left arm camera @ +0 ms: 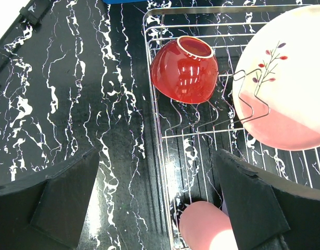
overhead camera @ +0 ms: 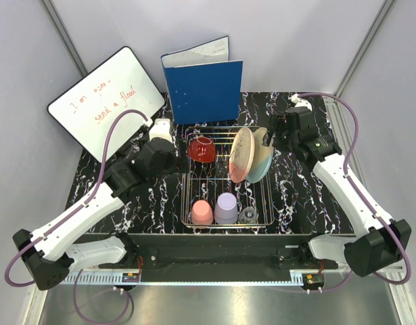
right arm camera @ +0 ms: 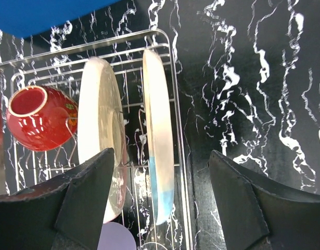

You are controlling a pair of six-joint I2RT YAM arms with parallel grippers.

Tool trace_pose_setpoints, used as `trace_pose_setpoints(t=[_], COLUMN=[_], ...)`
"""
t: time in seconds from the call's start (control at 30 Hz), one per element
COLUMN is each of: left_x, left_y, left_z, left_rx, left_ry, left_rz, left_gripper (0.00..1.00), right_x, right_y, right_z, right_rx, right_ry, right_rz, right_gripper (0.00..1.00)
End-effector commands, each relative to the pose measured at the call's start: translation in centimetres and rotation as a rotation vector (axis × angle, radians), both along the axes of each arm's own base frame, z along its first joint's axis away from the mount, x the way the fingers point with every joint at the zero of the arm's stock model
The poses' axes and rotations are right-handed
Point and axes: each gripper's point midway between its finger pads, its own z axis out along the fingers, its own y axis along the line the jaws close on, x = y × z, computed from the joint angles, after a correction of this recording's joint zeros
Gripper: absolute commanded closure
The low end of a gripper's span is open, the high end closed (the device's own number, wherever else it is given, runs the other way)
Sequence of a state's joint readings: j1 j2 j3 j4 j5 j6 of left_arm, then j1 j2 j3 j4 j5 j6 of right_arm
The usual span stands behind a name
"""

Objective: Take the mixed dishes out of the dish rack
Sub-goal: Pick up the plate from the dish rack.

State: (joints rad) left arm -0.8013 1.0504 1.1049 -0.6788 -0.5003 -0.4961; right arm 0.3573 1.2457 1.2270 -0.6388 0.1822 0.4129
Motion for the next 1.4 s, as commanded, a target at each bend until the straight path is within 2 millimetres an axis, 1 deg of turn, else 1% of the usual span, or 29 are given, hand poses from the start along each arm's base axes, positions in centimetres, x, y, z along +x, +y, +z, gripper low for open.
trace_pose_setpoints(t=[0.0,0.27,0.37,0.4,0.43,0.53,0.6,0.67,0.7,0.73,0.77,0.83,0.87,0.93,1.03,1.07,1.13,1.17,1.2,1.23,1.3,1.33,1.37], left_x=[0.4,0.4,0.3,0.3,0.3,0.3,0.3,0.3,0.3,0.3,0.3,0.3,0.3,0.3,0.3,0.3,0.3,0.3,0.4,0.4,0.4,0.5,0.5], left_y=[-1.0,-1.0,-1.1,-1.1,-1.1,-1.0,-1.0,-1.0,-1.0,-1.0,-1.0,-1.1,-1.1,-1.2,-1.2,-1.1,-1.1,-1.1,-1.1,-1.1,-1.1,-1.1,-1.1], left_z=[0.9,0.5,0.3,0.4,0.3,0.4,0.4,0.2,0.2,0.2,0.1,0.1,0.1,0.2,0.3,0.3,0.4,0.5,0.6,0.7,1.0,1.0,1.1], left_rx=[-0.05,-0.043,-0.044,-0.046,-0.045,-0.045,-0.049,-0.043,-0.045,-0.044,-0.044,-0.044,-0.047,-0.05,-0.052,-0.051,-0.049,-0.05,-0.046,-0.05,-0.052,-0.048,-0.05], left_ry=[-0.026,-0.025,-0.022,-0.024,-0.022,-0.024,-0.025,-0.023,-0.023,-0.022,-0.02,-0.018,-0.018,-0.019,-0.02,-0.021,-0.023,-0.026,-0.028,-0.031,-0.037,-0.036,-0.039], left_rz=[-0.014,-0.019,-0.024,-0.023,-0.024,-0.025,-0.024,-0.023,-0.023,-0.022,-0.022,-0.024,-0.025,-0.027,-0.025,-0.026,-0.026,-0.025,-0.024,-0.024,-0.022,-0.024,-0.021], left_gripper=[0.03,0.03,0.02,0.03,0.02,0.02,0.03,0.03,0.02,0.02,0.02,0.02,0.02,0.02,0.02,0.02,0.02,0.02,0.03,0.03,0.02,0.02,0.02], right_x=[0.8,1.7,2.1,2.2,2.2,2.4,2.5,2.5,2.6,2.6,2.6,2.8,2.9,2.9,3.3,3.5,3.6,3.7,3.8,3.9,4.0,4.0,4.0], right_y=[1.0,1.0,1.3,1.4,1.5,1.6,1.7,1.7,1.7,1.7,1.7,1.7,1.8,1.8,1.6,1.4,1.3,1.1,1.0,0.9,0.8,0.7,0.7], right_z=[-0.8,-3.5,-4.6,-5.0,-5.3,-6.0,-6.5,-6.6,-6.6,-6.6,-6.6,-6.3,-6.1,-5.4,-3.5,-2.2,-0.7,0.8,1.7,3.4,5.1,6.8,7.7], right_rx=[0.031,0.004,0.004,0.004,0.005,0.006,0.007,0.005,0.007,0.005,0.005,0.007,0.009,0.014,0.019,0.023,0.023,0.023,0.021,0.025,0.018,0.023,0.019], right_ry=[0.007,0.074,0.099,0.108,0.112,0.125,0.135,0.136,0.133,0.133,0.133,0.124,0.12,0.105,0.059,0.03,-0.001,-0.028,-0.044,-0.074,-0.101,-0.123,-0.137], right_rz=[0.022,-0.007,-0.005,-0.003,-0.004,-0.003,-0.002,-0.003,-0.005,-0.004,-0.004,-0.004,-0.003,-0.004,-0.016,-0.023,-0.028,-0.036,-0.036,-0.036,-0.032,-0.032,-0.028], right_gripper=[0.2,0.25,0.32,0.37,0.39,0.43,0.44,0.54,0.57,0.73,0.81,0.92,1.0,1.0,1.0,1.0,1.0,1.0,1.0,1.0,1.0,1.0,1.0])
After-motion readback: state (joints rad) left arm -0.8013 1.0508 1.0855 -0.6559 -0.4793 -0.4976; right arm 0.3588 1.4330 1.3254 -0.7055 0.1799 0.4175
